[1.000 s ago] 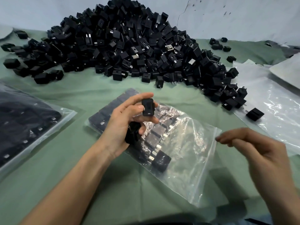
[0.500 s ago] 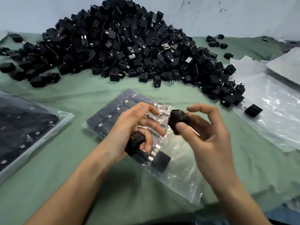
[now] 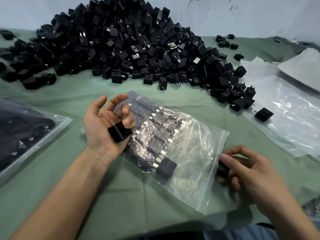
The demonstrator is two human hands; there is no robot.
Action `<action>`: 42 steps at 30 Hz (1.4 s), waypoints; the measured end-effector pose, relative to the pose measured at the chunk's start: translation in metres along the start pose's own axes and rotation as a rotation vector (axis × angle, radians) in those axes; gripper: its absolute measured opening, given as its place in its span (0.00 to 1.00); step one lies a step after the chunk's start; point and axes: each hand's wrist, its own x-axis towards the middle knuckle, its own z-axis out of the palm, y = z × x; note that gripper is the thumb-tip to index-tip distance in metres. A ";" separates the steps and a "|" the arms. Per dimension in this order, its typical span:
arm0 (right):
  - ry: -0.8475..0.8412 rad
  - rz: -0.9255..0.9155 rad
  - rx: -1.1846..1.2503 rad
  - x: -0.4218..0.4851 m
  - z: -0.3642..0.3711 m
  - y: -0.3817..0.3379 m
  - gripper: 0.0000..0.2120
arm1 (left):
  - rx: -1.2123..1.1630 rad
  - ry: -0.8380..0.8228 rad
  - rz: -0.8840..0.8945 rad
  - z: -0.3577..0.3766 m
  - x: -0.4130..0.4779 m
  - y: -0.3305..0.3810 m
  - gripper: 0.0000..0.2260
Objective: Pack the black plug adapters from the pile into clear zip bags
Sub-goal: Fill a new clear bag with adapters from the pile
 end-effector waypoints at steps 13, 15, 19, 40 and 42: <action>0.092 -0.367 -0.503 0.008 0.042 0.011 0.08 | -0.031 -0.004 -0.011 -0.002 0.001 0.002 0.15; 0.079 -0.405 -0.583 0.010 0.038 0.013 0.11 | -0.029 -0.007 -0.008 -0.001 0.001 0.003 0.16; 0.016 -0.434 -0.715 0.016 0.035 0.015 0.06 | -0.021 -0.016 -0.010 0.000 0.001 0.001 0.16; -0.264 -0.570 -0.522 0.020 0.036 0.016 0.19 | -0.034 -0.009 -0.016 -0.002 -0.001 0.003 0.16; -0.266 -0.578 -0.523 0.017 0.029 0.021 0.18 | -0.043 -0.003 -0.017 -0.002 -0.002 0.003 0.16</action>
